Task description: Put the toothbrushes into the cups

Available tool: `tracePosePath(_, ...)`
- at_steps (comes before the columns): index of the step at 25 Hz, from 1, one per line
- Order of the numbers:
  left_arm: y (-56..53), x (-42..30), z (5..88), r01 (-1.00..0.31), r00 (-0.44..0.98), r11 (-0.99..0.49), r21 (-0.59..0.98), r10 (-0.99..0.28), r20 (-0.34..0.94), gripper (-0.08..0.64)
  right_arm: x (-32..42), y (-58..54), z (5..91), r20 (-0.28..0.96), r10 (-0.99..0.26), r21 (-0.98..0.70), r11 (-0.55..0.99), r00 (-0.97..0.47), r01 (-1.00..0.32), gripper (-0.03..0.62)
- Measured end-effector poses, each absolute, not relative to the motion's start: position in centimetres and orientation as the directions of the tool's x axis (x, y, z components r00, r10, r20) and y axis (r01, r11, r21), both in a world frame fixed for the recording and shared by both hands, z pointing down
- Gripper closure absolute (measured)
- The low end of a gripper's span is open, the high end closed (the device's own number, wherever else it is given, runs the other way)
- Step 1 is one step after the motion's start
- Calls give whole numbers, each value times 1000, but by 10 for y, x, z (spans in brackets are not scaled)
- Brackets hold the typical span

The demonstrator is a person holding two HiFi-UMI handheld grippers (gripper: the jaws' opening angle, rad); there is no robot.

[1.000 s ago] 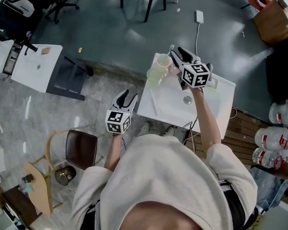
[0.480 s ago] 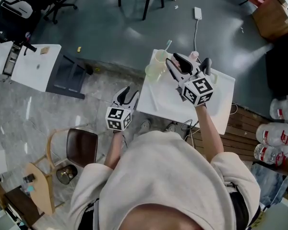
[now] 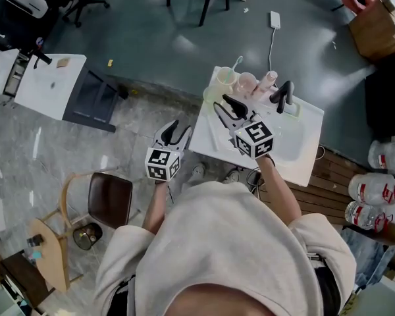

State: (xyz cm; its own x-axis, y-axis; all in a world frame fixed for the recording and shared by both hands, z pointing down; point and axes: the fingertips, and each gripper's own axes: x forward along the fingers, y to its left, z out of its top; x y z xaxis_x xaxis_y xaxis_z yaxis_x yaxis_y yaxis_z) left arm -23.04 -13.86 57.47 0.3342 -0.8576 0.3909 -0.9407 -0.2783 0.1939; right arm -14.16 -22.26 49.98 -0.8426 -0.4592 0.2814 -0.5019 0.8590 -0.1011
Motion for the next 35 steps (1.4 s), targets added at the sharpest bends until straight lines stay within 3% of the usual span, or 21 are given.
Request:
tracePosePath(18, -116, -287, 585, -960, 264, -196, 200, -871, 415, 382, -175, -225, 715, 718, -303, -201, 772, -626, -603, 459)
tracePosePath(29, -106, -313, 590, -967, 233, -162, 197, -874, 427, 383, -183, -228, 751, 815, -274, -153, 749, -511, -645, 459)
tracePosePath(32, -104, -319, 590, -968, 228, -158, 195, -875, 427, 385, -183, -232, 754, 820, -301, -115, 746, -486, -657, 516)
tracePosePath(35, -104, -321, 591, -968, 228, -158, 192, -873, 431, 385, -184, -234, 755, 824, -305, -94, 758, -477, -646, 529)
